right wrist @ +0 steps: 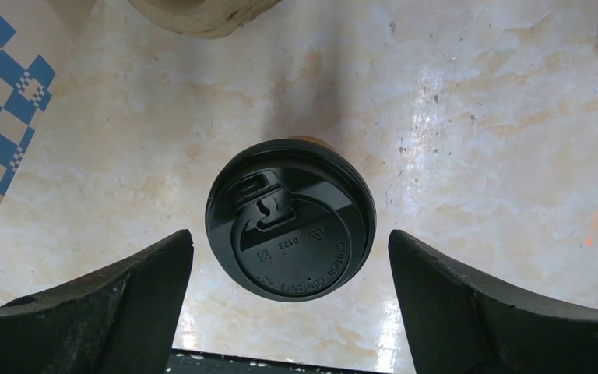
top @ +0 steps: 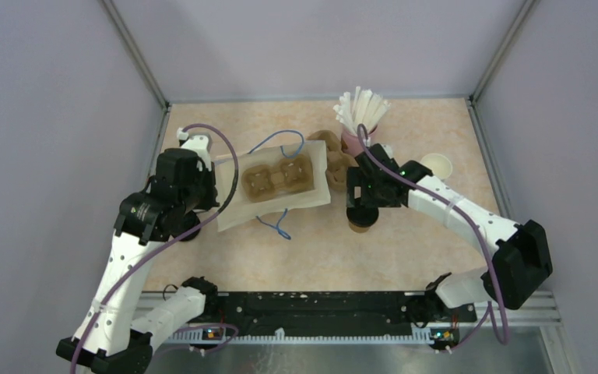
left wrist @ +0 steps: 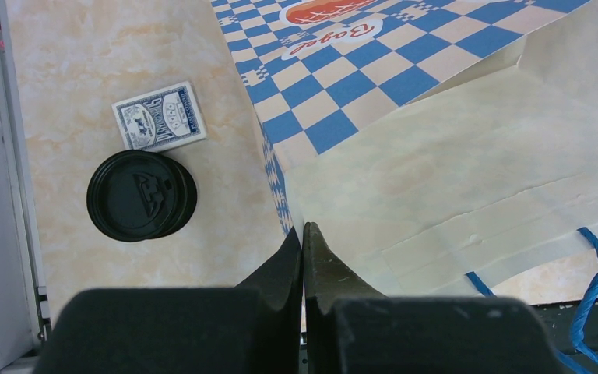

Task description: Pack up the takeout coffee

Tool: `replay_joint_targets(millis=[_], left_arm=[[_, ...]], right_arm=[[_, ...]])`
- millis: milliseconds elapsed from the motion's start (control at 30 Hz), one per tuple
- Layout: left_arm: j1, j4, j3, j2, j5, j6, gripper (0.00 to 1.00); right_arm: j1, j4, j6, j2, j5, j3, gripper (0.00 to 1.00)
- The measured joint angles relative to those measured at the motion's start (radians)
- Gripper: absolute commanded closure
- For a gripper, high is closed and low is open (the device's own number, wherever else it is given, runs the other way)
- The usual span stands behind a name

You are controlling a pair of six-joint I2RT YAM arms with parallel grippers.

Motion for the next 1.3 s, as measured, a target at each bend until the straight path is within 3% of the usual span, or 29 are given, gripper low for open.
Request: replay_joint_targets(millis=[733, 1067, 1300], left_arm=[[0.0, -0.014, 0.008, -0.01, -0.005, -0.015, 1.0], [0.0, -0.023, 0.01, -0.009, -0.007, -0.015, 1.0], [0.0, -0.023, 0.01, -0.009, -0.007, -0.015, 1.0]], right_arm=[[0.022, 0.005, -0.033, 0.073, -0.01, 0.002, 0.12], [0.022, 0.007, -0.033, 0.073, -0.009, 0.002, 0.1], [0.022, 0.008, -0.034, 0.073, -0.009, 0.001, 0.18]])
